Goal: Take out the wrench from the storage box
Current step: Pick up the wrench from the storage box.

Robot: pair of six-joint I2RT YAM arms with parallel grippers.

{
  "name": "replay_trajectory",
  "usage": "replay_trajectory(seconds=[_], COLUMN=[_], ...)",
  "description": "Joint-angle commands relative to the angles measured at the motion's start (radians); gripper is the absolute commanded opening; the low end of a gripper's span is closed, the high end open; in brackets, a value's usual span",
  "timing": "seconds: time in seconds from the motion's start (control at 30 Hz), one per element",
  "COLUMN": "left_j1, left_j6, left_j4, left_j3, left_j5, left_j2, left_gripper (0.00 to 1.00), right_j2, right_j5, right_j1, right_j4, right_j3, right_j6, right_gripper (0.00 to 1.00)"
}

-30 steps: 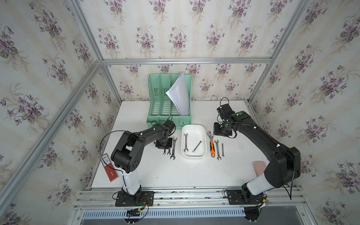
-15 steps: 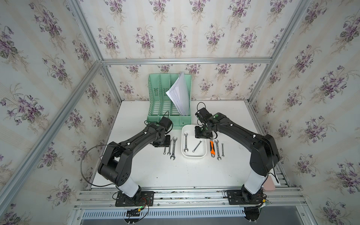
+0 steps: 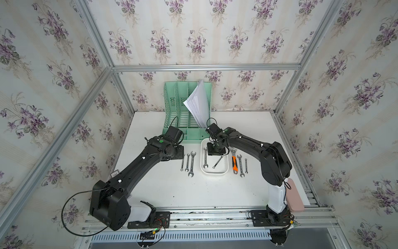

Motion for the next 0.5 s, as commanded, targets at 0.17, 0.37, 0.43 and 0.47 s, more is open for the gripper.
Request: replay_trajectory(seconds=[0.17, 0.37, 0.43, 0.47], left_j1=[0.004, 0.007, 0.007, 0.007], left_j6=[-0.011, -0.018, -0.018, -0.017], left_j4=[-0.017, -0.01, -0.005, -0.005], left_j3=[-0.002, -0.015, -0.021, -0.022], left_j5=[-0.035, -0.047, -0.047, -0.05], left_j2=[-0.038, -0.061, -0.072, -0.073], left_gripper=[0.71, 0.71, 0.71, 0.71], right_j2=[0.075, 0.128, 0.138, 0.14], right_j5=[-0.002, 0.021, 0.038, 0.04], right_j1=[0.009, 0.008, 0.008, 0.009], right_j4=[0.03, 0.031, 0.027, 0.029], right_j3=[0.037, 0.065, 0.071, 0.071], right_j6=[-0.004, 0.004, 0.006, 0.008], right_gripper=[0.5, 0.51, 0.5, 0.5])
